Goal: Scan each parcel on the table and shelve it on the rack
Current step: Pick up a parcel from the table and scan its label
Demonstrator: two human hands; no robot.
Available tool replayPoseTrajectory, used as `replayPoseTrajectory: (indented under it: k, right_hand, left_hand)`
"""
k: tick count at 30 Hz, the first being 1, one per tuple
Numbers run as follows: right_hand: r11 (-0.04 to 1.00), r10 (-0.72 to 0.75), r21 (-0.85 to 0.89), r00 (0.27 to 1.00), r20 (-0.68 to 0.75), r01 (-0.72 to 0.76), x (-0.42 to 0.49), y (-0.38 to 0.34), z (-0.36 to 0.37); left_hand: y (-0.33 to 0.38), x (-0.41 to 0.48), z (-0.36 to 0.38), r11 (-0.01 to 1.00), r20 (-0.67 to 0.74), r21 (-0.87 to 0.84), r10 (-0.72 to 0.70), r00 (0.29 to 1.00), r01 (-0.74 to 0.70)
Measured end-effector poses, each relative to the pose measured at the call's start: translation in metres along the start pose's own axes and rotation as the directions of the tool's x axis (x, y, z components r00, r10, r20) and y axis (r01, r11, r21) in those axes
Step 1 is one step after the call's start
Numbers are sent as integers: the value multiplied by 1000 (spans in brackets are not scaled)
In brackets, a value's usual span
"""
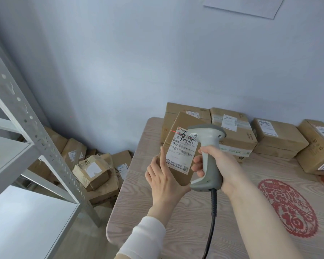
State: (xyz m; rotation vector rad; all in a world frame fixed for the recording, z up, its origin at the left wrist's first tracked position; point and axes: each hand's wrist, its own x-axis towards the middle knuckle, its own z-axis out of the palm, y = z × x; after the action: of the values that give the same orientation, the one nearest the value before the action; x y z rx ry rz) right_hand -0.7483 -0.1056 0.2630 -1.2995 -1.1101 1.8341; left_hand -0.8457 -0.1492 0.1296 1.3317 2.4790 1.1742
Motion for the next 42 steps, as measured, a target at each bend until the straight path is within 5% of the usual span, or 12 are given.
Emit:
replayPoseTrajectory:
  k: [12, 19, 31, 42]
  right_hand:
    - [991, -76, 108, 995, -63, 83, 3, 10, -11]
    - [998, -70, -21, 970, -234, 67, 7, 37, -10]
    - [969, -243, -7, 944, -222, 247, 3, 55, 14]
    - [961, -275, -1, 960, 58, 276, -26, 65, 24]
  left_hand:
    - [3, 11, -20, 998, 84, -7, -55, 995, 56]
    - [3, 23, -46, 967, 137, -166, -169, 976, 191]
    - [-8, 11, -68, 891, 197, -421, -93, 976, 170]
    - [-37, -31, -124, 709, -11, -700, -120, 993, 78]
